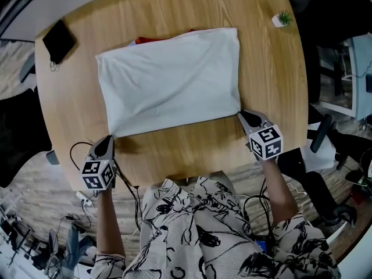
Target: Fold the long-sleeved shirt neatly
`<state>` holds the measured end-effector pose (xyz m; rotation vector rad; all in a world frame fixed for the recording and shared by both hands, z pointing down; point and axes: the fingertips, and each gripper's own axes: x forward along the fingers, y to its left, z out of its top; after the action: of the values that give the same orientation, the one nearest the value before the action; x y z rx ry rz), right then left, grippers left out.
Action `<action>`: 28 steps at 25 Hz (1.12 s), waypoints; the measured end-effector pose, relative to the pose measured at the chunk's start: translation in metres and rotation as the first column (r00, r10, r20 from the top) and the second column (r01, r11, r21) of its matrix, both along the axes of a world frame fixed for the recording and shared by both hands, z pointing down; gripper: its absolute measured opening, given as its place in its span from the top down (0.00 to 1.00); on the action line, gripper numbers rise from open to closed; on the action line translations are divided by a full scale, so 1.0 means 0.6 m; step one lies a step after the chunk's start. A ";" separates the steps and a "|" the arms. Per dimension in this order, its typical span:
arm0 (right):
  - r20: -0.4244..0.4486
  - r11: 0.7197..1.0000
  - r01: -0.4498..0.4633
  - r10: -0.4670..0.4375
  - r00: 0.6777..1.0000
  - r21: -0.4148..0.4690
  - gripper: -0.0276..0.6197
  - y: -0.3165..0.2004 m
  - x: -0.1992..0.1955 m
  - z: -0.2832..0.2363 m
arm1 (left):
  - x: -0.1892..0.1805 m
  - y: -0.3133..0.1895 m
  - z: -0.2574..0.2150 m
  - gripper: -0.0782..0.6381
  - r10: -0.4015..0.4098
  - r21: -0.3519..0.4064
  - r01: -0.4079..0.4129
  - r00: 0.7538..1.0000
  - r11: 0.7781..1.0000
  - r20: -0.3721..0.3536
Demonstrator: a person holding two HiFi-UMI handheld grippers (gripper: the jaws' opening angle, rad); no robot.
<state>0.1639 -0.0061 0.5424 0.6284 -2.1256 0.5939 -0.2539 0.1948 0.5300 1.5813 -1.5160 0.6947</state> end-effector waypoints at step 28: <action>0.482 0.897 -0.166 -0.059 0.874 0.410 0.95 0.000 0.022 -0.512 | 0.014 0.032 -0.436 0.88 -0.235 0.585 0.061 0.945 0.808 0.226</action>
<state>0.1773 -0.0059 0.2354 0.8590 -2.7672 0.3099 -0.2455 0.2142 0.2686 1.8146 -2.1983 0.4004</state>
